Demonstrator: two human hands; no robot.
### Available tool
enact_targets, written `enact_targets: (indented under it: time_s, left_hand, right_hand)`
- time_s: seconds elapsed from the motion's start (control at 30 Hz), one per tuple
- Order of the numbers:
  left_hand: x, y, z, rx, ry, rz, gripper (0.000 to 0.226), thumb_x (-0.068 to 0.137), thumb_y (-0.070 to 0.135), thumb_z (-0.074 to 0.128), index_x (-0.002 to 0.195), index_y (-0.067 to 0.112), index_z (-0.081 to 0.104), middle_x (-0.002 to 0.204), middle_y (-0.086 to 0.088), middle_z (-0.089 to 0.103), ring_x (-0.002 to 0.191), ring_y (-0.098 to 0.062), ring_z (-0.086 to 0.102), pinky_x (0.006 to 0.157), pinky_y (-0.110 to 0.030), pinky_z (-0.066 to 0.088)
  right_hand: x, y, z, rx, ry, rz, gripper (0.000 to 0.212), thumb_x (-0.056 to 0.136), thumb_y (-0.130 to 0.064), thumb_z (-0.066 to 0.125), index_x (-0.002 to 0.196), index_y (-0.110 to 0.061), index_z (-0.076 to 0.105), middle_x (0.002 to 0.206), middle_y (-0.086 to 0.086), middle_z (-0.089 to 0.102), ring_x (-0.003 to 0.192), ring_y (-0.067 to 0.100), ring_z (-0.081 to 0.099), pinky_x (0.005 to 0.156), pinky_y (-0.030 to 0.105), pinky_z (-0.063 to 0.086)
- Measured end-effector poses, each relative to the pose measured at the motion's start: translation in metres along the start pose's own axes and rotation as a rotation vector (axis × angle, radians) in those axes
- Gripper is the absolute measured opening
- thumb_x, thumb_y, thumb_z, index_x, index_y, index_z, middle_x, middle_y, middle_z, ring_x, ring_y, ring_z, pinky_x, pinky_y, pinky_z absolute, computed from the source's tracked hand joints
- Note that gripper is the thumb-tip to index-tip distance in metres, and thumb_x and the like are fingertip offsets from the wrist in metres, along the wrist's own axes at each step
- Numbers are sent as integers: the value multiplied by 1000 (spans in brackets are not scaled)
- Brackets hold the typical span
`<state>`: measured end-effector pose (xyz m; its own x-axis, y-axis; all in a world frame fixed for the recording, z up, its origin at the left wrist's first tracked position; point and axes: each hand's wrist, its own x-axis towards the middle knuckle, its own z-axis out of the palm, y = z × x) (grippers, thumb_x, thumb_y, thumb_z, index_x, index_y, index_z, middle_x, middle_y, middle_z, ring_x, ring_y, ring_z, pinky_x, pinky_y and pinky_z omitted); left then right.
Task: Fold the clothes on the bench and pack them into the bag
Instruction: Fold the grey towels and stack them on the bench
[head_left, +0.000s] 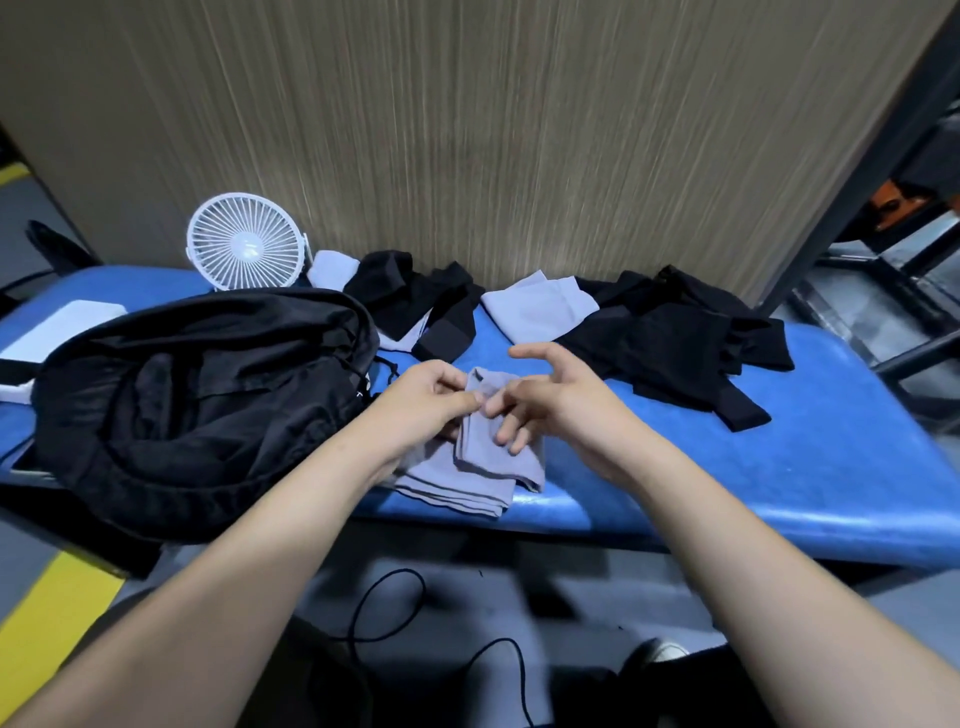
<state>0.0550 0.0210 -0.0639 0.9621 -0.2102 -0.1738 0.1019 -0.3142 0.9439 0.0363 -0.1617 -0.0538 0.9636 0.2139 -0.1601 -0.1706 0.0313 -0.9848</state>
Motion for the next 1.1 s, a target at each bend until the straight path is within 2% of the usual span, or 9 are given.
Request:
enact_targets:
  time_s: [0.17, 0.23, 0.37, 0.53, 0.7, 0.8, 0.9, 0.97, 1.1]
  left_hand:
    - [-7, 15, -14, -192, 81, 41, 8, 92, 5, 60, 89, 12, 58, 65, 1, 58, 53, -5, 51, 54, -18, 37]
    - [-8, 14, -24, -199, 146, 31, 9, 88, 10, 65, 92, 15, 59, 73, -2, 60, 61, -9, 53, 60, -23, 39]
    - [-16, 0, -34, -70, 164, 58, 21, 87, 13, 66, 98, 23, 52, 56, 2, 46, 51, -9, 38, 57, -28, 27]
    - [-24, -15, -32, 204, 120, 115, 13, 87, 15, 68, 87, 22, 57, 71, -5, 56, 64, -15, 45, 66, -31, 35]
    - [-25, -15, -33, 156, 109, 117, 22, 85, 17, 73, 97, 27, 58, 88, 4, 61, 64, -10, 51, 69, -25, 42]
    - [-28, -13, -35, 223, 107, 168, 28, 84, 18, 73, 96, 36, 54, 99, 3, 60, 61, -9, 49, 68, -24, 42]
    - [-30, -17, -31, 517, 159, 276, 28, 86, 19, 70, 99, 40, 57, 115, 8, 46, 89, -12, 49, 79, -17, 36]
    - [-32, -16, -31, 642, 187, 382, 21, 90, 21, 66, 99, 39, 63, 126, 14, 39, 114, -13, 36, 89, -9, 26]
    - [-36, -25, -36, 781, 17, 309, 31, 94, 39, 59, 123, 49, 58, 154, 9, 25, 139, -17, 24, 111, -28, 23]
  right_hand:
    - [-9, 0, -20, -439, 186, -190, 32, 91, -12, 68, 118, -25, 58, 98, 5, 54, 74, 12, 55, 59, 18, 45]
    - [-14, 1, -19, -340, 85, -132, 38, 91, -16, 70, 123, -30, 55, 101, 3, 58, 79, 13, 61, 64, 23, 48]
    - [-16, 7, -5, -183, -30, -76, 42, 87, 3, 69, 120, -19, 54, 90, 10, 57, 73, 23, 63, 67, 39, 54]
    - [-12, 11, 2, -304, 24, -14, 27, 84, 16, 59, 105, 0, 55, 86, 16, 53, 57, 20, 59, 54, 29, 52]
    - [-8, 12, -2, -300, 89, 24, 23, 86, 8, 58, 105, -4, 61, 65, 3, 50, 54, 16, 51, 55, 30, 43]
    - [-7, 14, -6, -429, 87, 68, 22, 86, -5, 63, 106, -14, 63, 72, 2, 54, 63, 16, 51, 62, 29, 41]
    - [-8, 20, -5, -770, 115, -3, 30, 87, -18, 64, 114, -26, 55, 100, 2, 55, 71, 12, 52, 63, 20, 42]
    - [-15, 16, -3, -1036, 136, -138, 37, 87, -29, 63, 120, -33, 49, 112, -3, 40, 83, 12, 51, 70, 29, 46]
    - [-29, 7, 2, -1179, 21, -277, 48, 82, -55, 67, 123, -41, 45, 120, -9, 31, 91, 11, 47, 74, 35, 47]
